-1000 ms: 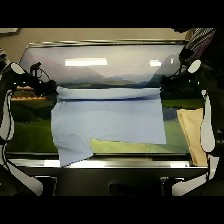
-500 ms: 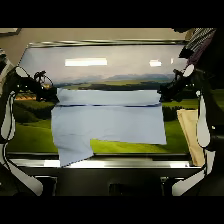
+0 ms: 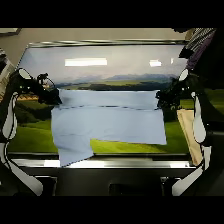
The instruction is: Fold the clothes and pants, and hang the long-sleeved shirts on hangers.
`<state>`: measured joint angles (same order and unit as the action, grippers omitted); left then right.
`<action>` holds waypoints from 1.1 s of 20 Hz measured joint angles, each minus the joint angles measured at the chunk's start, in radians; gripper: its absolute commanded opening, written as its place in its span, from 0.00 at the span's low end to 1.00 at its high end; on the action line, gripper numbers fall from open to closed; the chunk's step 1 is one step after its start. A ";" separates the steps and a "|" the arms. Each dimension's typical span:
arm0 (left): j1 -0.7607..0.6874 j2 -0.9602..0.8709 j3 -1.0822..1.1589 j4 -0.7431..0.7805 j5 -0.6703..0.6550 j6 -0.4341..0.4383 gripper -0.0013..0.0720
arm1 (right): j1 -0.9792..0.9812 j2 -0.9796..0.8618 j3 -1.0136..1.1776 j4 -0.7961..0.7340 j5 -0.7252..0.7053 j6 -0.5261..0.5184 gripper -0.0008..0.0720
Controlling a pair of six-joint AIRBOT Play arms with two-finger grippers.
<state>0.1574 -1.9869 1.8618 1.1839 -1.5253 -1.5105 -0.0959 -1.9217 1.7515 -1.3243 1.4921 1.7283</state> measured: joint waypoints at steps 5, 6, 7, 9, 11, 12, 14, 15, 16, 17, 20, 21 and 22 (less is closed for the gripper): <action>0.045 0.058 0.040 0.021 -0.018 0.000 0.72 | -0.001 0.063 0.000 -0.090 0.066 -0.045 0.60; 0.065 0.084 0.039 0.025 -0.027 0.000 0.72 | -0.007 0.092 -0.002 -0.114 0.071 -0.063 0.60; 0.089 0.115 0.025 0.024 -0.034 0.000 0.72 | -0.022 0.126 -0.008 -0.130 0.070 -0.077 0.60; 0.145 0.193 -0.048 0.008 -0.043 0.000 0.72 | -0.067 0.195 -0.042 -0.142 0.061 -0.098 0.60; 0.209 0.296 -0.193 -0.016 -0.034 0.007 0.72 | -0.124 0.274 -0.120 -0.094 0.040 -0.124 0.60; 0.239 0.354 -0.284 -0.037 -0.016 0.017 0.71 | -0.148 0.315 -0.172 -0.056 0.026 -0.137 0.60; 0.291 0.489 -0.503 -0.085 0.022 0.053 0.71 | -0.182 0.401 -0.290 0.010 -0.015 -0.163 0.60; 0.310 0.559 -0.614 -0.106 0.039 0.074 0.71 | -0.192 0.439 -0.347 0.035 -0.032 -0.176 0.60; 0.325 0.634 -0.735 -0.132 0.064 0.099 0.71 | -0.199 0.480 -0.406 0.061 -0.051 -0.186 0.60; 0.336 0.708 -0.851 -0.157 0.088 0.123 0.71 | -0.204 0.513 -0.455 0.082 -0.064 -0.195 0.60; 0.354 0.898 -1.137 -0.209 0.162 0.179 0.71 | -0.212 0.599 -0.578 0.130 -0.095 -0.211 0.59; 0.357 0.950 -1.212 -0.219 0.181 0.192 0.71 | -0.214 0.618 -0.602 0.140 -0.098 -0.217 0.59; 0.359 0.993 -1.273 -0.227 0.195 0.203 0.71 | -0.215 0.638 -0.621 0.150 -0.102 -0.218 0.59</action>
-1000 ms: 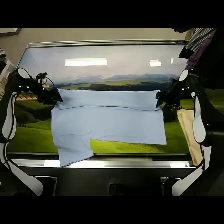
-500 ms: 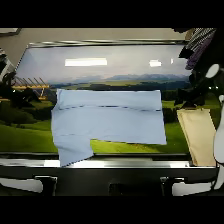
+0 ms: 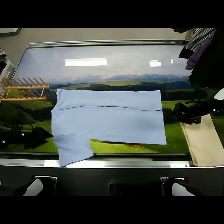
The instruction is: Fold the clothes and pants, and hang the long-sleeved shirts on hangers.
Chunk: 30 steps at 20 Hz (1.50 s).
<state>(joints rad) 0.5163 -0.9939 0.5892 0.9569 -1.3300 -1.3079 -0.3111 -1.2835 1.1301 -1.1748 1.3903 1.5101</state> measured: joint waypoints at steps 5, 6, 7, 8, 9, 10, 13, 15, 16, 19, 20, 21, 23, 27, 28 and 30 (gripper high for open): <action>0.004 0.117 -0.167 -0.028 0.077 0.036 0.71 | -0.002 0.060 -0.037 0.037 -0.002 -0.008 0.59; 0.005 0.127 -0.181 -0.031 0.089 0.042 0.71 | -0.002 0.065 -0.040 0.043 0.005 -0.007 0.59; 0.005 0.132 -0.190 -0.031 0.095 0.045 0.71 | -0.002 0.069 -0.042 0.047 0.014 -0.007 0.59; 0.005 0.136 -0.198 -0.032 0.102 0.048 0.71 | -0.002 0.072 -0.043 0.053 0.018 -0.007 0.59; 0.005 0.138 -0.204 -0.032 0.111 0.049 0.71 | -0.002 0.074 -0.044 0.058 0.021 -0.007 0.59; 0.005 0.141 -0.209 -0.032 0.116 0.050 0.71 | -0.002 0.075 -0.045 0.058 0.024 -0.008 0.58; 0.005 0.138 -0.218 -0.032 0.130 0.052 0.71 | -0.002 0.077 -0.045 0.065 0.023 -0.016 0.58; 0.005 0.120 -0.223 -0.032 0.137 0.053 0.71 | -0.002 0.077 -0.045 0.065 0.015 -0.027 0.58; 0.005 0.105 -0.225 -0.033 0.140 0.053 0.71 | -0.002 0.077 -0.045 0.066 0.008 -0.030 0.58; 0.005 0.048 -0.228 -0.054 0.144 0.074 0.71 | -0.002 0.077 -0.045 0.068 -0.011 -0.042 0.55; 0.005 0.031 -0.229 -0.070 0.144 0.088 0.71 | -0.002 0.077 -0.045 0.068 -0.016 -0.044 0.51; 0.005 0.014 -0.229 -0.089 0.145 0.102 0.71 | -0.002 0.077 -0.045 0.068 -0.020 -0.047 0.50; 0.005 -0.013 -0.229 -0.116 0.145 0.125 0.71 | -0.002 0.077 -0.045 0.068 -0.026 -0.052 0.50; 0.005 -0.050 -0.229 -0.144 0.142 0.154 0.61 | -0.002 0.077 -0.045 0.069 -0.034 -0.060 0.52; 0.005 -0.055 -0.229 -0.145 0.142 0.159 0.61 | -0.002 0.077 -0.045 0.075 -0.037 -0.061 0.52; 0.005 -0.062 -0.229 -0.150 0.141 0.169 0.61 | -0.002 0.077 -0.045 0.088 -0.038 -0.066 0.52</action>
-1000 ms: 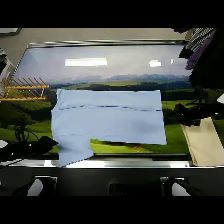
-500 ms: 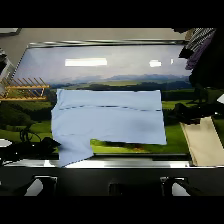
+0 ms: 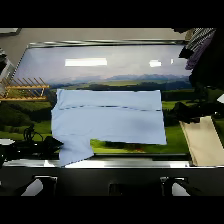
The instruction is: Fold the clothes and pants, and hang the long-sleeved shirts on hangers.
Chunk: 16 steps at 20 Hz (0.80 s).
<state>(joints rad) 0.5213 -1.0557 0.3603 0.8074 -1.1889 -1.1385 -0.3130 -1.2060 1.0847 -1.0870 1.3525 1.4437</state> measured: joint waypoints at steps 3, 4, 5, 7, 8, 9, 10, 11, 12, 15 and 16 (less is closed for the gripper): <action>0.000 -0.002 0.012 0.015 -0.006 0.010 0.61 | 0.000 0.000 0.000 0.014 0.002 -0.004 0.52; 0.000 0.000 0.025 0.033 -0.013 0.011 0.61 | 0.000 0.000 0.000 0.015 0.008 -0.006 0.52; 0.000 0.005 0.039 0.049 -0.028 0.011 0.61 | 0.000 0.000 0.000 0.016 0.013 -0.009 0.52; 0.000 0.019 0.067 0.096 -0.056 -0.009 0.61 | 0.000 0.000 0.000 0.020 0.016 -0.014 0.52; 0.000 0.024 0.075 0.110 -0.065 -0.020 0.61 | 0.000 0.000 0.000 0.020 0.018 -0.015 0.52; 0.000 0.028 0.081 0.120 -0.071 -0.025 0.61 | 0.000 0.000 0.000 0.021 0.018 -0.016 0.52; 0.000 0.029 0.083 0.131 -0.071 -0.032 0.61 | 0.000 0.000 0.000 0.021 0.019 -0.019 0.52; 0.000 0.028 0.083 0.138 -0.069 -0.038 0.61 | 0.000 0.000 0.000 0.021 0.019 -0.020 0.52; 0.000 0.025 0.081 0.140 -0.060 -0.041 0.61 | 0.000 0.000 0.000 0.021 0.018 -0.023 0.52; 0.000 0.015 0.071 0.135 -0.037 -0.039 0.61 | 0.000 0.000 0.000 0.019 0.012 -0.023 0.52; 0.000 0.013 0.067 0.126 -0.031 -0.032 0.61 | 0.000 0.000 0.000 0.019 0.011 -0.024 0.52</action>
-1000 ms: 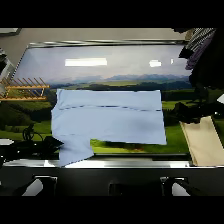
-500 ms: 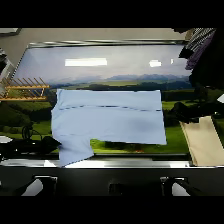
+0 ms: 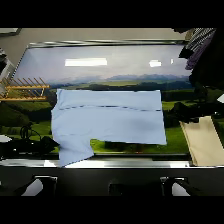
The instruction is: Fold the clothes and pants, and hang the long-sleeved shirts on hangers.
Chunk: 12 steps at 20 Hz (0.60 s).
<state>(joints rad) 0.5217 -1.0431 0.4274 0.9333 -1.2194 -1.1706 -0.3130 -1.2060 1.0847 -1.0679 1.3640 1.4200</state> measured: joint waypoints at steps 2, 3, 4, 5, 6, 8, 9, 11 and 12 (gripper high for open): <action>0.000 -0.008 -0.012 -0.029 0.024 0.008 0.61 | 0.000 0.000 0.000 0.000 -0.003 -0.003 0.52; -0.001 -0.014 -0.019 -0.044 0.032 0.014 0.61 | 0.000 0.000 0.000 0.000 -0.003 -0.003 0.52; -0.004 -0.019 -0.025 -0.063 0.037 0.022 0.61 | 0.000 0.000 0.000 0.000 -0.004 -0.003 0.52; -0.009 -0.026 -0.032 -0.079 0.038 0.027 0.61 | 0.000 0.000 0.000 0.002 -0.003 -0.003 0.52; -0.013 -0.032 -0.038 -0.089 0.042 0.031 0.61 | 0.000 0.000 0.000 0.002 -0.004 -0.003 0.52; -0.023 -0.039 -0.046 -0.104 0.047 0.038 0.61 | 0.000 0.000 0.000 0.003 -0.003 -0.003 0.52; -0.027 -0.042 -0.048 -0.107 0.048 0.039 0.61 | 0.000 0.000 0.000 0.004 -0.004 -0.003 0.52; -0.032 -0.045 -0.052 -0.113 0.046 0.043 0.61 | 0.000 0.000 0.000 0.007 -0.003 -0.003 0.52; -0.033 -0.046 -0.053 -0.113 0.041 0.045 0.61 | 0.000 0.000 0.000 0.007 -0.004 -0.003 0.52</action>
<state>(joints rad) 0.4885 -1.0889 0.3740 0.8204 -1.1782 -1.1252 -0.3130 -1.2060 1.0847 -1.0611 1.3602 1.4170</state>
